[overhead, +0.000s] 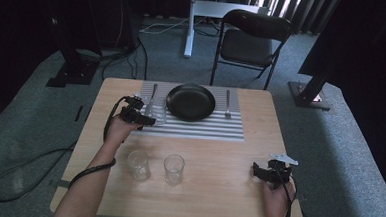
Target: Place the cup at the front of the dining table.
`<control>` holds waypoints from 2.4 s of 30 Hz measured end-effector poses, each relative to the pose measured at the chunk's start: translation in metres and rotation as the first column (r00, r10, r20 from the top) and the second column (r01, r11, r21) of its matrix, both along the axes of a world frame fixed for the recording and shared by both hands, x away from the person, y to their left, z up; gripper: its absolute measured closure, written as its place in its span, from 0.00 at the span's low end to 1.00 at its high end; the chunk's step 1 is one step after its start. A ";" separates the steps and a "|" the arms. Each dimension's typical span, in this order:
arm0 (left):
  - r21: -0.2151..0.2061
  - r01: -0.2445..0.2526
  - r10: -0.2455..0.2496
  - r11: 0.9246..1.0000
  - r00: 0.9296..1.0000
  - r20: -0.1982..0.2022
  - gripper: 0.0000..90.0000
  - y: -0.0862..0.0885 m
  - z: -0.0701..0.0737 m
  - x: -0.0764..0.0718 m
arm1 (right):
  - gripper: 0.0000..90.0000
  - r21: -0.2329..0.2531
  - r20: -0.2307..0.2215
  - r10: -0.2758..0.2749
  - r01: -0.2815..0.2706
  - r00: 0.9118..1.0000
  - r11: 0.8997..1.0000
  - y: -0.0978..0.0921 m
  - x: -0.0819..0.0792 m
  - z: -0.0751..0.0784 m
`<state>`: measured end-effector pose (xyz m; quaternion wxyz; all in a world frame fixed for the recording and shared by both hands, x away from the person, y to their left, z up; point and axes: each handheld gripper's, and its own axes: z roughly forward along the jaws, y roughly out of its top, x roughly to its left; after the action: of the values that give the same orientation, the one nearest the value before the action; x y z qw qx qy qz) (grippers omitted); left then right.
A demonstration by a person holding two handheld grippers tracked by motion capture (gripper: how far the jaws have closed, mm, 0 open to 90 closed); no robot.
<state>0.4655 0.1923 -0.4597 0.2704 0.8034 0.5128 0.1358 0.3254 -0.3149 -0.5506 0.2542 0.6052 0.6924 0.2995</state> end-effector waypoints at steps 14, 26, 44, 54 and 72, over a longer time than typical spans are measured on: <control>0.001 -0.020 0.020 1.000 1.000 -0.019 0.20 0.024 -0.009 -0.018 | 0.14 0.000 0.000 0.000 0.000 1.000 1.000 0.000 0.000 0.000; 0.000 -0.042 0.042 0.999 0.998 -0.039 0.20 0.044 -0.019 -0.034 | 0.14 0.001 0.000 0.000 0.000 1.000 1.000 0.000 0.000 0.000; -0.004 -0.083 0.083 0.997 0.996 -0.033 0.20 0.078 -0.029 -0.065 | 0.14 0.001 0.000 -0.001 0.001 1.000 1.000 0.000 0.000 0.000; -0.007 -0.091 0.091 0.996 0.996 0.001 0.20 0.087 -0.034 -0.083 | 0.14 0.001 0.000 0.000 0.000 1.000 1.000 0.000 0.000 0.000; -0.044 -0.112 0.113 0.993 0.993 0.022 0.20 0.109 -0.042 -0.130 | 0.14 0.001 0.000 -0.001 0.001 1.000 1.000 0.000 0.000 0.000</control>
<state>0.3351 0.3012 -0.5018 0.2857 0.7656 0.5566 0.1497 0.3254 -0.3148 -0.5506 0.2540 0.6055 0.6922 0.2995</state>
